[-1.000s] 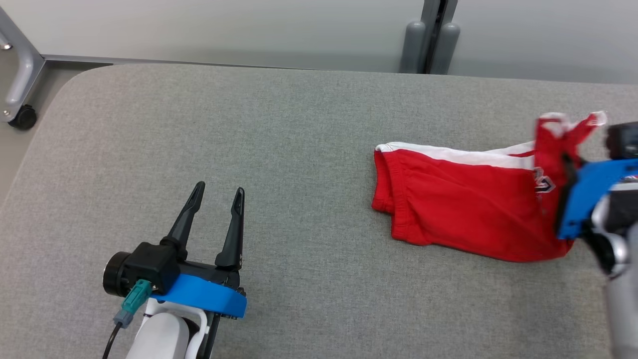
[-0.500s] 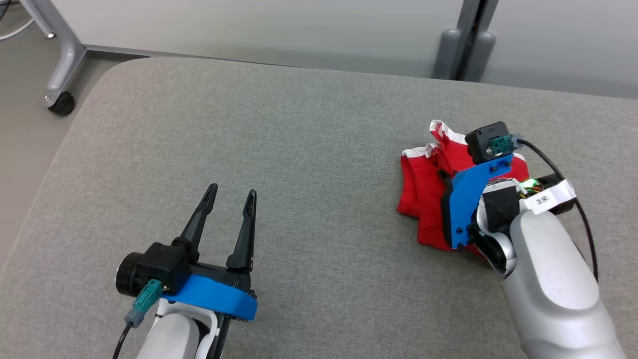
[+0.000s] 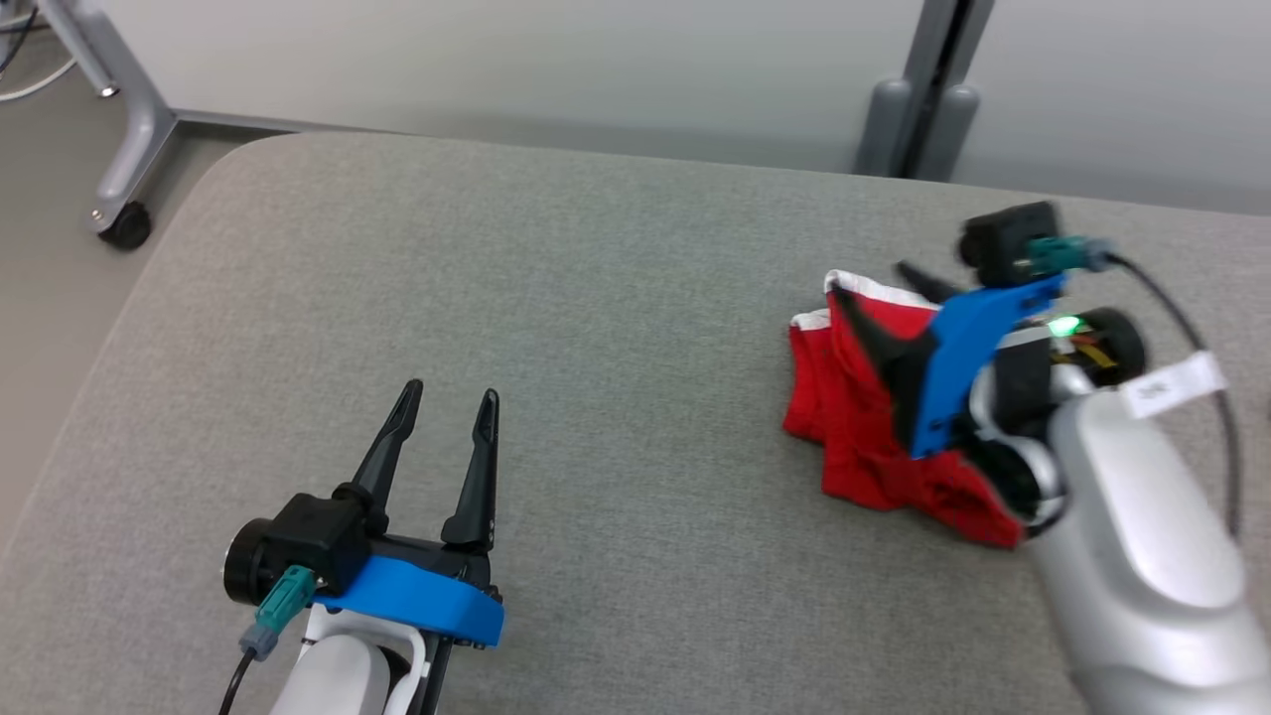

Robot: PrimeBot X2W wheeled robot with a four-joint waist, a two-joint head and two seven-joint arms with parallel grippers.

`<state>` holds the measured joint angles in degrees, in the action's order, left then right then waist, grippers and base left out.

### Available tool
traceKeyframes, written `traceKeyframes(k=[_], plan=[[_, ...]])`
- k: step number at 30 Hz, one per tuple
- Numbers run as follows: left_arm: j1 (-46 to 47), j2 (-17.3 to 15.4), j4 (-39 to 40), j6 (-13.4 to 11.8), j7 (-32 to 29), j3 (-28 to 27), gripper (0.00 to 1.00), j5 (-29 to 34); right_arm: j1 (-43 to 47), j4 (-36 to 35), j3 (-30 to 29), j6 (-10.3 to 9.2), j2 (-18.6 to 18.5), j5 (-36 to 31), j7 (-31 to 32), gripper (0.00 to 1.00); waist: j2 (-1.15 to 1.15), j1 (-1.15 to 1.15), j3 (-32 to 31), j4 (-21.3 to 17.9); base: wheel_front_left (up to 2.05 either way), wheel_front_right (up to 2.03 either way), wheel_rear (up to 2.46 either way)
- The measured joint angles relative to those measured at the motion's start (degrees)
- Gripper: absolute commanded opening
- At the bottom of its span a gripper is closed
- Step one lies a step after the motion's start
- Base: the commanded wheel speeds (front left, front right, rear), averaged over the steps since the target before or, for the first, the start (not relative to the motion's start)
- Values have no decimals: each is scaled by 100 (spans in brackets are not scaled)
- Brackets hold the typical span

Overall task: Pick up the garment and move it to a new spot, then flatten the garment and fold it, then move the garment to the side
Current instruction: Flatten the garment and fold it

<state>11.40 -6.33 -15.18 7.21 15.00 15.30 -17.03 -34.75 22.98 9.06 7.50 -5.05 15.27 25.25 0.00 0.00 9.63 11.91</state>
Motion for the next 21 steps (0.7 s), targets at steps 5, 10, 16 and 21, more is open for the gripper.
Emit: traceKeyframes(k=[5, 10, 16, 21], plan=[[-30, -44, -35, 0, 0, -51, 100, -5, 519, -530, -382, 0, -738, -401, -525, 100, 0, 0, -85, -234, 0, 0, 0], [-41, -85, -66, 0, 2, -145, 100, -7, 1073, -439, -638, -1, -914, -751, -1254, 100, 0, 0, -30, -445, 0, 0, 0], [20, -145, -55, 0, 5, -170, 100, -8, 1167, 214, -448, -1, -464, -857, -1928, 0, 0, 0, 124, -521, 0, 0, 0], [47, -198, -52, 0, 5, -176, 100, -10, 866, 812, 263, -1, -90, -859, -2234, 0, 0, 0, 183, -529, 0, 0, 0]])
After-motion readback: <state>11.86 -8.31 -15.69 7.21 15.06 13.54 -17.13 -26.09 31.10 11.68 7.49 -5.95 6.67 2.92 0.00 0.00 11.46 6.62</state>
